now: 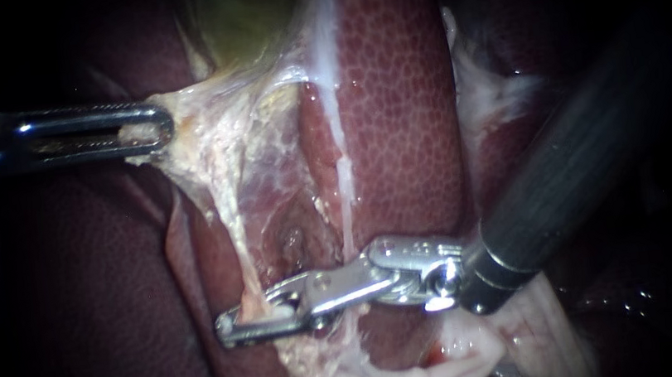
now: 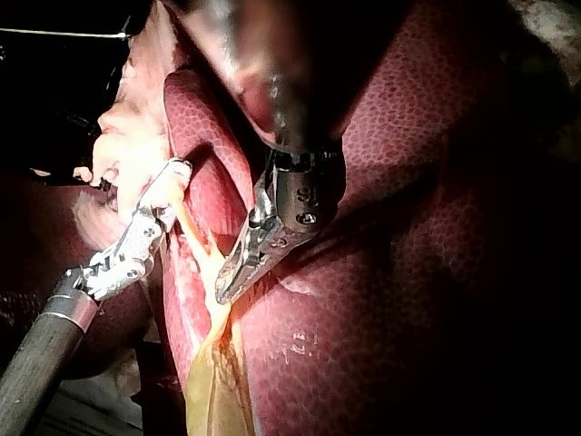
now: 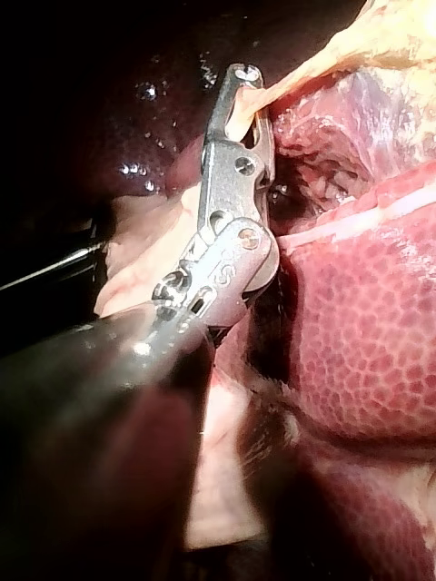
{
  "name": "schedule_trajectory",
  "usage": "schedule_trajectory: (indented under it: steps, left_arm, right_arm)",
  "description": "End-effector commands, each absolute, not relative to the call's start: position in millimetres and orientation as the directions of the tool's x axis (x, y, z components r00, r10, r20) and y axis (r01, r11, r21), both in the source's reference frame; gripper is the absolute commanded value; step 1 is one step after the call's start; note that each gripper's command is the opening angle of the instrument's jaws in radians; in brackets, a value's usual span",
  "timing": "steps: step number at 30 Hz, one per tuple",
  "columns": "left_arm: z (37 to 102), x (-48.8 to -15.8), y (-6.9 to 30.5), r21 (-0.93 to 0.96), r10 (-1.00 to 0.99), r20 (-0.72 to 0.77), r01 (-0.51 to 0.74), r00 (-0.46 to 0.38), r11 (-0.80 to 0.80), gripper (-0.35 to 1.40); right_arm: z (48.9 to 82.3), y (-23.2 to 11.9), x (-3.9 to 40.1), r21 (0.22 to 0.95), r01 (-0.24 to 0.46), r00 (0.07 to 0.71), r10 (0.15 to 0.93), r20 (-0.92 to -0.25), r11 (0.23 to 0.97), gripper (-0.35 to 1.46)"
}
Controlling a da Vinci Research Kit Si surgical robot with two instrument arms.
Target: Going back first clip left tube
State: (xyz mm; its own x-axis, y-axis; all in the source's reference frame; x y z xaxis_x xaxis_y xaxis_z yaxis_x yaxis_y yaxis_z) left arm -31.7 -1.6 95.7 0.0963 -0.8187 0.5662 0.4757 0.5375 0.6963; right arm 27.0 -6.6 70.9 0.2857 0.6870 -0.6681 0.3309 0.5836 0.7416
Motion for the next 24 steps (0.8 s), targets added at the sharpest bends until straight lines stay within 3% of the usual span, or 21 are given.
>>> schedule_trajectory:
  steps: [1,10,11,14,17,24]
  left_arm:
    - [95.7,-31.7,-1.6,0.696,-0.819,0.566,0.476,0.096,0.538,-0.35]
    - [95.7,-31.6,-1.6,0.696,-0.819,0.566,0.475,0.096,0.538,-0.35]
    - [95.7,-31.6,-1.6,0.696,-0.819,0.566,0.475,0.096,0.538,-0.35]
    - [95.7,-31.6,-1.6,0.696,-0.818,0.566,0.475,0.096,0.538,-0.35]
    - [95.7,-31.5,-1.6,0.696,-0.818,0.566,0.475,0.096,0.538,-0.35]
    - [95.7,-31.5,-1.6,0.696,-0.818,0.566,0.475,0.096,0.538,-0.35]
  right_arm:
    - [71.0,-6.6,27.0,0.742,0.332,0.286,0.687,-0.668,0.583,-0.35]
    - [71.0,-6.8,27.0,0.745,0.33,0.294,0.687,-0.664,0.579,-0.35]
    - [70.9,-6.7,27.0,0.746,0.33,0.294,0.688,-0.664,0.579,-0.26]
    - [70.7,-6.4,26.8,0.748,0.32,0.291,0.691,-0.662,0.582,0.25]
    - [70.3,-5.5,26.6,0.746,0.274,0.275,0.695,-0.665,0.606,0.54]
    - [69.4,-3.2,23.7,0.729,0.237,0.254,0.683,-0.685,0.642,0.6]
